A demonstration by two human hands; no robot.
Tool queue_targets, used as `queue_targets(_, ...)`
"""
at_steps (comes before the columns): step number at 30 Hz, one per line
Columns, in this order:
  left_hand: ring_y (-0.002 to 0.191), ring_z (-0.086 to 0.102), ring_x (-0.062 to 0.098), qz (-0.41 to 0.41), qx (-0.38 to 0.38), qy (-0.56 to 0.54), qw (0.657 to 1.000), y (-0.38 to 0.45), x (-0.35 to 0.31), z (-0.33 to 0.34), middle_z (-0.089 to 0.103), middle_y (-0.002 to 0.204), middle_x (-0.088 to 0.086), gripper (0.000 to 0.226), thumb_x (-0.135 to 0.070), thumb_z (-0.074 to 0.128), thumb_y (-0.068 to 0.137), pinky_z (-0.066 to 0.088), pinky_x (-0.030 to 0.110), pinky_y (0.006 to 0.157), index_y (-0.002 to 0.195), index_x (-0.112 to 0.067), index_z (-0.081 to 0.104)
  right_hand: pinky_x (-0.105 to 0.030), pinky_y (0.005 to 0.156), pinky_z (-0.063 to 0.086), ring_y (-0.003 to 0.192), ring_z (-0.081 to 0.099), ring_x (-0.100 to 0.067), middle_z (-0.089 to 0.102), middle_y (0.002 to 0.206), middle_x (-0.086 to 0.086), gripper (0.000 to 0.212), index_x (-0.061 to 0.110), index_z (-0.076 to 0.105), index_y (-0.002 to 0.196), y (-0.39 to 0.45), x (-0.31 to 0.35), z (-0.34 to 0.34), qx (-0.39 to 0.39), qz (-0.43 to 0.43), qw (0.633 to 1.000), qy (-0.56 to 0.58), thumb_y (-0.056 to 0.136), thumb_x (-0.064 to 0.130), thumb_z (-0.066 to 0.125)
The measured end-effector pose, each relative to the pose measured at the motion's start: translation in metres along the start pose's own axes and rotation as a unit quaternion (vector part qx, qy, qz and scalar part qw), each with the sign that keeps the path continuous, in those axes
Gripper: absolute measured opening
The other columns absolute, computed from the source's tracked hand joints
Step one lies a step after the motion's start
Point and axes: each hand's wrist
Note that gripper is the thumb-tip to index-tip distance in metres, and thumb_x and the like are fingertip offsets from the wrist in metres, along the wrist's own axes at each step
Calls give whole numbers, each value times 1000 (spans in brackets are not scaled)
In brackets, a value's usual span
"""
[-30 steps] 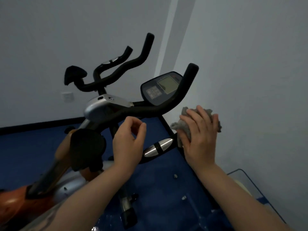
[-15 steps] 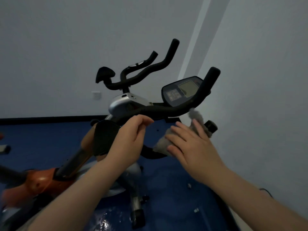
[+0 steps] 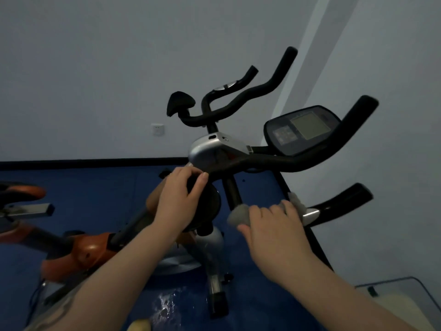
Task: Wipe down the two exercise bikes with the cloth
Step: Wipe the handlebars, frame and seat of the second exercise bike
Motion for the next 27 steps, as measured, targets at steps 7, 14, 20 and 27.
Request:
queue_targets(7, 101, 49, 9, 61, -4, 21, 998, 4, 4, 0, 50, 105, -10, 24, -45, 42, 95, 41, 30, 86, 104, -27, 56, -35, 66, 35, 73, 49, -20, 53, 93, -3, 42, 13, 40, 119, 48, 4, -5, 212, 16, 971, 112, 104, 46, 20)
queue_targets(14, 91, 50, 7, 132, -19, -3, 991, 14, 8, 0, 50, 99, -13, 23, -40, 41, 92, 44, 32, 82, 98, -25, 57, -34, 73, 36, 102, 55, -28, 57, 121, -14, 46, 8, 39, 127, 84, 18, 0, 240, 137, 924, 264, 104, 45, 25)
queue_targets(20, 100, 51, 5, 130, -8, -57, 990, 12, 9, -1, 46, 107, -18, 13, -31, 52, 92, 45, 31, 89, 101, -24, 59, -34, 69, 35, 86, 55, -24, 60, 103, -7, 44, 15, 32, 139, 62, 15, -1, 233, 117, 944, 204, 105, 42, 25)
queue_targets(27, 103, 50, 13, 239, 8, 117, 964, 21, 8, -3, 58, 114, -6, 28, -30, 36, 93, 33, 26, 84, 100, -23, 63, -35, 86, 43, 109, 56, -26, 58, 126, -13, 47, 15, 35, 139, 84, 23, 7, 199, 160, 914, 314, 103, 45, 29)
Point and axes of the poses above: each hand's wrist, its own y-axis towards the middle knuckle, its own z-axis out of the palm, x = y × z
